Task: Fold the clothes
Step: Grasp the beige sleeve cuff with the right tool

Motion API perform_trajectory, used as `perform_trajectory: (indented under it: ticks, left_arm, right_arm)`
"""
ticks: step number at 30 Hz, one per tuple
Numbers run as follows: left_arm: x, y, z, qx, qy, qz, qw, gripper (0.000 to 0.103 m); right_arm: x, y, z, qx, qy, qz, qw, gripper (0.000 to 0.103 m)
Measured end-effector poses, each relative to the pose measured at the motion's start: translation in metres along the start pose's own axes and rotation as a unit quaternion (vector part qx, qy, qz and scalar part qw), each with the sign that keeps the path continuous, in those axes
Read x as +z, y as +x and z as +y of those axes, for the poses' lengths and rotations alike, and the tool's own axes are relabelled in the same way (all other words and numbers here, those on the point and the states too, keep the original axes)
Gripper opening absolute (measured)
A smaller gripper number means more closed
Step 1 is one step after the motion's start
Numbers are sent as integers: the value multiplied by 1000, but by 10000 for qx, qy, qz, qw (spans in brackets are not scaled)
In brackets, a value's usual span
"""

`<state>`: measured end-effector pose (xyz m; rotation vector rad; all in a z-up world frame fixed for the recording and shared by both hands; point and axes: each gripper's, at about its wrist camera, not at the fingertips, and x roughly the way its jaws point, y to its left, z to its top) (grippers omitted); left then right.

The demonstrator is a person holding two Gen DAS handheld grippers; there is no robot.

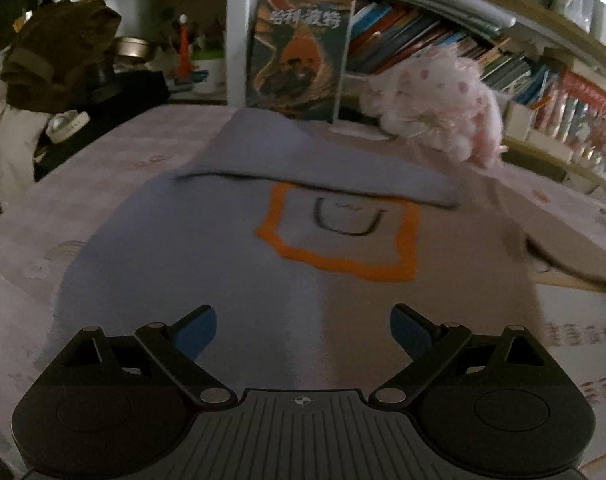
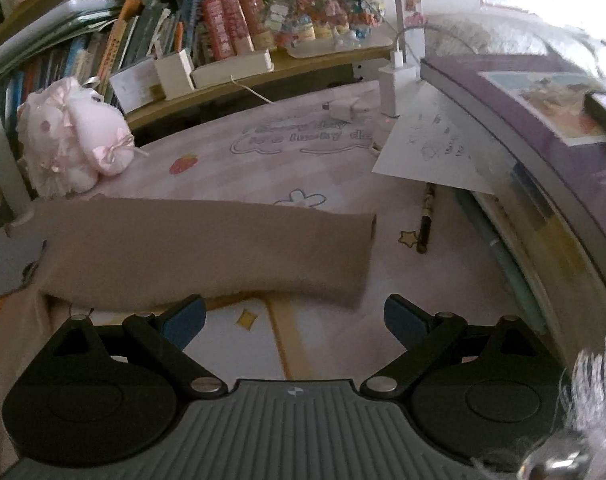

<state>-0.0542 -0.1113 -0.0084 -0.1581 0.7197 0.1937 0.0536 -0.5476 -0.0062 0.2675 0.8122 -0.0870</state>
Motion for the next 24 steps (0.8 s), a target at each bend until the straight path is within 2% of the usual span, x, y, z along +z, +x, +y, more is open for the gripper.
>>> perform_trajectory:
  ticks: [3,9,11,13,14,16,17,21,24]
  left_arm:
    - [-2,0,-12,25,29,62,10000,96]
    - [-5,-6,-26,184,299,67,9994,96]
    - [-5,-9,-29,221,382,47,9990,96]
    - [-5,-11,-32,242,450,56,9987,96]
    - [-6,-12,-33,251,491,70,9985,96]
    - [-6,-13,-36,278,600,94,9978,96]
    - [-6,-13,-38,293,649,103,9974,96]
    - [-7,-14,-40,345,706,122,9968,96]
    - [-6,-13,-42,327,676,141,9971,96]
  right_arm:
    - [4,7,-8,200,127,73,9997,96]
    - [7,17,-16,271,425,84,9987,91]
    - [8,19,-16,272,464,14,9986,88]
    - [10,21,-15,302,502,-62,9983,78]
    - [11,23,-15,317,521,-99,9981,76]
    - [14,27,-21,660,860,-102,9941,58]
    - [15,29,-23,834,1031,-103,9911,56]
    - [17,37,-34,1538,1749,-20,9725,53]
    - [18,41,-33,1857,1960,179,9627,54]
